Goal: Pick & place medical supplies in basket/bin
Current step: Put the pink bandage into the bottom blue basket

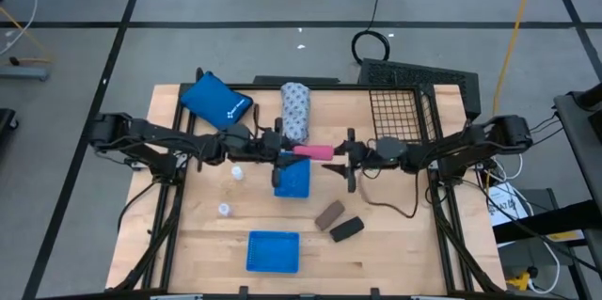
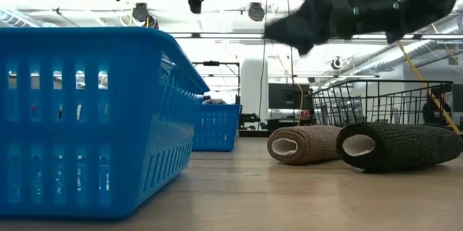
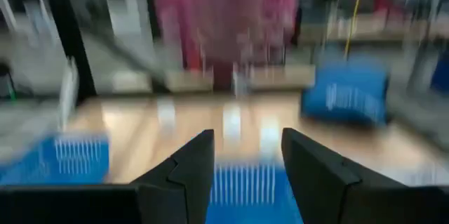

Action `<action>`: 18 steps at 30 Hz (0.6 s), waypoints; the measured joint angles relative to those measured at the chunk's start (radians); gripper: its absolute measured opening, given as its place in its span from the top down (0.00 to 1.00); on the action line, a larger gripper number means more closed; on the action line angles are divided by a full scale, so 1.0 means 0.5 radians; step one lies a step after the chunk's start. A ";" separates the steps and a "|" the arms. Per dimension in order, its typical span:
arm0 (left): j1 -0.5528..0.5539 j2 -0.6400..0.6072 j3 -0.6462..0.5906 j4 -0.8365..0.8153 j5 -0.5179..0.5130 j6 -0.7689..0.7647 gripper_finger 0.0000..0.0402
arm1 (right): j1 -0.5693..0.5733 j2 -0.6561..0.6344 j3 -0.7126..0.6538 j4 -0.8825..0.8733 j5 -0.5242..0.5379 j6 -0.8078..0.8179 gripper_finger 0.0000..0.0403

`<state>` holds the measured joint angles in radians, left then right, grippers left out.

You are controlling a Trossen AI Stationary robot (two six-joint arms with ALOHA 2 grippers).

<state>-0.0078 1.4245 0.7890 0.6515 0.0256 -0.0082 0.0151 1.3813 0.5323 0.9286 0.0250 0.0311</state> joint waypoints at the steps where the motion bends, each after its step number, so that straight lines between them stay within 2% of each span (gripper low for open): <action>1: 0.001 0.004 -0.004 -0.011 -0.001 -0.001 0.81 | 0.000 -0.012 -0.015 0.093 0.000 -0.031 0.61; 9: 0.002 0.065 0.003 0.104 0.007 0.006 0.81 | -0.002 -0.009 -0.107 0.538 -0.051 -0.176 0.60; 18: 0.000 0.149 -0.003 0.145 0.052 0.003 0.81 | 0.005 -0.008 -0.110 0.589 -0.308 -0.157 0.39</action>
<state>-0.0080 1.4989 0.7876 0.7241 0.0515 -0.0068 0.0174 1.3773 0.4771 1.2232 -0.1289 -0.0475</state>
